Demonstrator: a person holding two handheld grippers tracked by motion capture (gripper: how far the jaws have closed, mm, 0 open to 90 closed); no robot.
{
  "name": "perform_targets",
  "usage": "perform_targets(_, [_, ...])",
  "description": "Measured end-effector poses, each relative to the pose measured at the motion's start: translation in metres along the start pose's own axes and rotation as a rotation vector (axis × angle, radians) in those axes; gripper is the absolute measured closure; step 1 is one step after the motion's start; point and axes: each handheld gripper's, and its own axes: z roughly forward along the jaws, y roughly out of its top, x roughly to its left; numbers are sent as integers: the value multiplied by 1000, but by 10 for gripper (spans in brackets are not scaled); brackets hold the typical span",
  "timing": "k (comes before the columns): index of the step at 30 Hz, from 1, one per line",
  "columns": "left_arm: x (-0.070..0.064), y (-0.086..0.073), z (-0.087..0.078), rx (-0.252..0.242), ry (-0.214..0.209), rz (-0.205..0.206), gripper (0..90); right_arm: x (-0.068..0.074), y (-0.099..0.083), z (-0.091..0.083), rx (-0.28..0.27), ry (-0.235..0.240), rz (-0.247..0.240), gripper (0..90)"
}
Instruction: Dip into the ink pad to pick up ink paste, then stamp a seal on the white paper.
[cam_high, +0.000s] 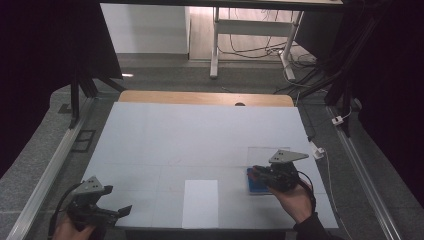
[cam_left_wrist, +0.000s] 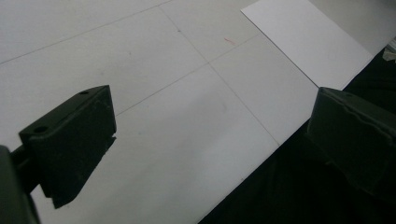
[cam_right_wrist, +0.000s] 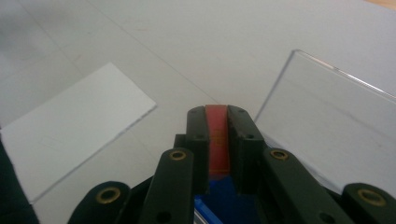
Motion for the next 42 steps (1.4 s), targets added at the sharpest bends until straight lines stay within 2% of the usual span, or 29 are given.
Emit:
perform_targets(11, [1, 0, 0, -2, -4, -1, 15, 16, 7, 7, 2, 53, -28, 795])
perform_targets(15, [1, 0, 0, -1, -4, 1, 15, 22, 8, 13, 21, 62, -51, 796])
perform_targets(28, [1, 0, 0, 2, -2, 1, 15, 33, 12, 24, 30, 97, -74, 798])
perform_targets(36, [0, 0, 1, 5, -1, 1, 15, 41, 14, 31, 42, 120, -114, 797])
perform_targets(42, [1, 0, 1, 6, -1, 1, 15, 48, 16, 39, 47, 148, -117, 797])
